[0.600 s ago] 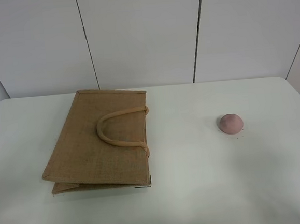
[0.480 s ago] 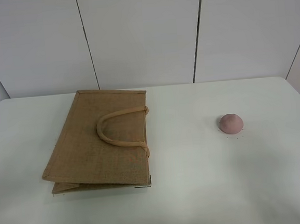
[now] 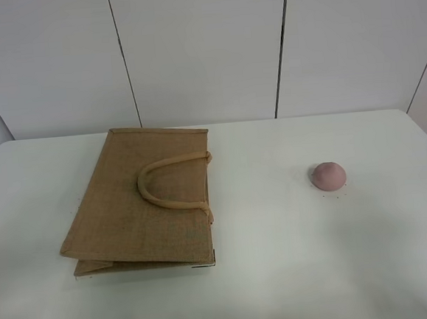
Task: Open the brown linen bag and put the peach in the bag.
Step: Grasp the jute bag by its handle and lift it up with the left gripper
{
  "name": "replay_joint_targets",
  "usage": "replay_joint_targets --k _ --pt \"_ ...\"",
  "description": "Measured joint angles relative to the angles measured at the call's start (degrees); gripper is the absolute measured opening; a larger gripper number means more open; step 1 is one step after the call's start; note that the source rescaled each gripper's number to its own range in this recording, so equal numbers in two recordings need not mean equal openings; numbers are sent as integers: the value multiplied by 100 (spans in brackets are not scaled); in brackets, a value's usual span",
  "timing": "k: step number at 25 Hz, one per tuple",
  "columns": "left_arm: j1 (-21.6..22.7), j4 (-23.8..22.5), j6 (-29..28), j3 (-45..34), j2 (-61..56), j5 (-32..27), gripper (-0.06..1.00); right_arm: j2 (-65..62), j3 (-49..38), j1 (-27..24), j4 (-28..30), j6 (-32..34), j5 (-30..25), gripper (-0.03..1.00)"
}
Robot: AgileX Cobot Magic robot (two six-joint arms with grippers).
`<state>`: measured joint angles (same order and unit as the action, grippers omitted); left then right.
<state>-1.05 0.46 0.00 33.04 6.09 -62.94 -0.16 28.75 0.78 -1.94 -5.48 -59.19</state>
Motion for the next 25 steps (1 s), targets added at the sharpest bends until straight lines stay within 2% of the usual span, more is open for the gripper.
replay_joint_targets --k 5,10,19,25 --pt "0 0 186 785 1726 -49 98 0 0 0 0 0 0 100" --pt "0 0 413 1733 3665 33 100 0 0 0 0 0 0 100" --pt "0 0 424 3858 7233 101 100 0 0 0 0 0 0 100" --pt "0 0 185 5248 8947 -26 100 0 0 0 0 0 0 100"
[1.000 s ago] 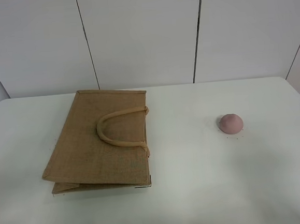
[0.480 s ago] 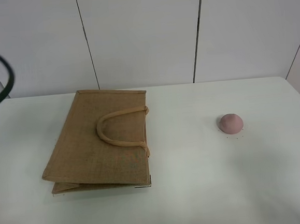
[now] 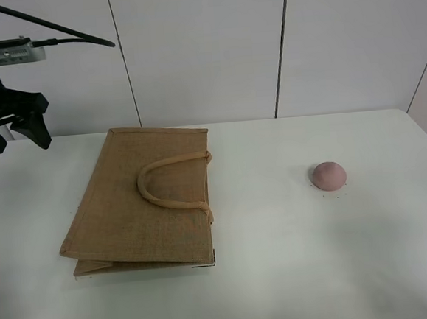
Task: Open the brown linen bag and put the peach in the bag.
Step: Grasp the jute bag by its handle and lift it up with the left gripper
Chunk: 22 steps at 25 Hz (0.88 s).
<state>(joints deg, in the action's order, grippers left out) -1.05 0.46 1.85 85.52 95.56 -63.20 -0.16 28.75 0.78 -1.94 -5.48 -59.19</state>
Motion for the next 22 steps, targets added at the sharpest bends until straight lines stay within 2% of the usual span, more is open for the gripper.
replay_joint_targets --k 4,7,17,22 --pt "-81 -12 -135 549 709 -5 100 0 0 0 0 0 0 100" --pt "-298 -46 -346 738 1025 -34 100 0 0 0 0 0 0 100" --pt "-1631 -12 -1010 914 1787 101 100 0 0 0 0 0 0 100" --pt "-1952 13 -1084 1137 2187 362 100 0 0 0 0 0 0 100"
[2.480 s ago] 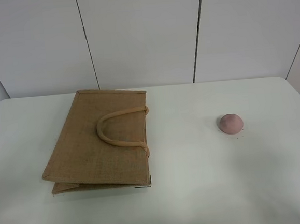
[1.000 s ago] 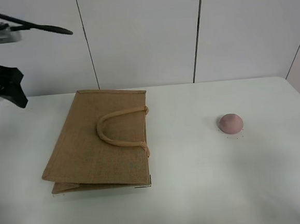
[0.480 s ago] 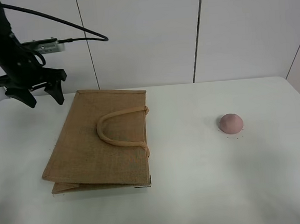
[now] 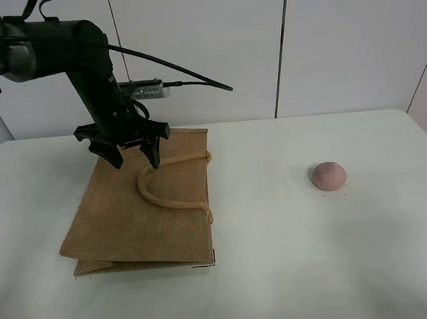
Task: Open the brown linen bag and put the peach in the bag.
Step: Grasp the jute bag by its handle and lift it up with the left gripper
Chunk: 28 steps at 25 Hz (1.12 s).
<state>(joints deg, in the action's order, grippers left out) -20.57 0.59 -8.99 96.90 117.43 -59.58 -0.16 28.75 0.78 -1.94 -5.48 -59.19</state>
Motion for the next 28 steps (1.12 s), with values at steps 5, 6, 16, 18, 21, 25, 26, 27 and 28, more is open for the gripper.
replay_joint_targets --k 5,6,16,18,21,25,26,27,28 --pt "52 -59 -5 550 649 -91 100 0 0 0 0 0 0 100" --pt "65 -59 -5 667 763 -127 100 0 0 0 0 0 0 100" --pt "246 -110 93 1332 1584 -350 100 0 0 0 0 0 0 100" --pt "327 -97 93 1332 1629 -350 100 0 0 0 0 0 0 100" --pt "417 -59 93 1332 1636 -344 100 0 0 0 0 0 0 100" --pt "417 10 93 1332 1636 -309 100 0 0 0 -5 0 5 100" --pt "417 32 93 1332 1636 -295 100 0 0 0 -5 0 11 100" --pt "417 65 86 1332 1636 -273 100 0 0 0 -5 0 11 100" --pt "417 85 86 1332 1636 -238 100 0 0 0 -5 0 11 100"
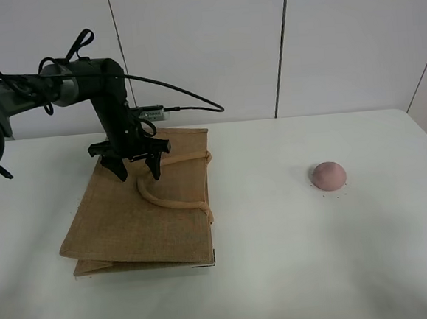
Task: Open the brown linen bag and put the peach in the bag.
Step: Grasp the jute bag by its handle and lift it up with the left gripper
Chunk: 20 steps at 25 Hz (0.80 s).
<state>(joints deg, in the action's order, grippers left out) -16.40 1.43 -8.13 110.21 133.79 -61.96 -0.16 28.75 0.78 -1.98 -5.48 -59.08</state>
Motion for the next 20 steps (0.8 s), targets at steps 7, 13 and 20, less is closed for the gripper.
replay_joint_targets --k 7,13,20 --pt "0 47 7 0 126 136 100 0 0 0 0 0 31 100" --pt "0 47 7 0 383 161 99 0 0 0 0 0 81 100" --pt "0 24 7 0 536 195 79 0 0 0 0 0 81 100"
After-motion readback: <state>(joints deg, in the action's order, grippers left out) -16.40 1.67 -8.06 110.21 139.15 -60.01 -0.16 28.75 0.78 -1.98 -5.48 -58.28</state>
